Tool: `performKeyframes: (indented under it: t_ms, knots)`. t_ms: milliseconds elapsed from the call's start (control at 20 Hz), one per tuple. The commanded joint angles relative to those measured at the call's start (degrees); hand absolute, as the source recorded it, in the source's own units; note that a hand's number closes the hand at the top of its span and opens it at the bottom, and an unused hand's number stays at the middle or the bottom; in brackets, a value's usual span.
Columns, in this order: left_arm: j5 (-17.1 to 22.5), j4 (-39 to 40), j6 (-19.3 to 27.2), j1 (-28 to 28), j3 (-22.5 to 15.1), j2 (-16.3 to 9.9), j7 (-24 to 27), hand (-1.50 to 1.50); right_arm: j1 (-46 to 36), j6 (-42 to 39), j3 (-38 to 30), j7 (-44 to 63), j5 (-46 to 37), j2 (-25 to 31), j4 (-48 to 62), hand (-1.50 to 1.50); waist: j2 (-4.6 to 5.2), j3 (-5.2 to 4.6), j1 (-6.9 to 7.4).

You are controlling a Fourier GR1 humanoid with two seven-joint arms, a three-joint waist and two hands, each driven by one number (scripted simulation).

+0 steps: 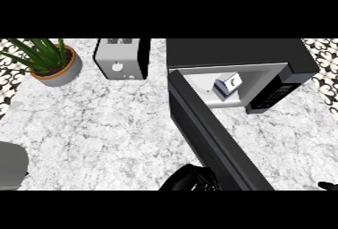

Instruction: Pick up the milk, place it into the microwave and close the microwave

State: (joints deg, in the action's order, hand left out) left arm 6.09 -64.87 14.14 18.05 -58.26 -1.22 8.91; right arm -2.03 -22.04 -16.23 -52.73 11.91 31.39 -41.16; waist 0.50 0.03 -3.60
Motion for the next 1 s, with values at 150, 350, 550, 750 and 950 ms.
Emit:
performKeyframes:
  t_ms: [150,350,550,750,950]
  knots:
    - [6.7,0.0,7.3,4.6,-6.0,1.1,3.0,-1.5,-0.9,-8.6,2.1,-3.5,2.4,0.0,-4.8,-1.5,0.26,-0.22,-2.93]
    - [10.6,-0.4,10.6,8.3,-5.4,1.2,2.3,-1.5,-1.8,-8.8,3.8,-1.0,4.1,-0.7,-7.8,-1.5,0.47,-0.21,-4.38]
    - [13.1,0.6,13.1,13.9,-4.2,1.2,1.9,1.5,-3.0,-8.2,4.7,1.6,5.4,0.0,-10.3,-1.5,0.8,-0.16,-6.11]
    - [16.2,2.4,14.5,17.7,-2.6,1.2,1.8,1.5,-3.8,-8.9,5.9,4.2,6.6,1.2,-13.5,-1.5,1.17,-0.27,-8.62]
    - [16.7,3.4,18.0,23.1,-0.6,1.2,3.6,1.5,-5.3,-7.5,7.5,6.6,6.9,1.0,-15.7,-1.5,1.59,-0.2,-9.85]
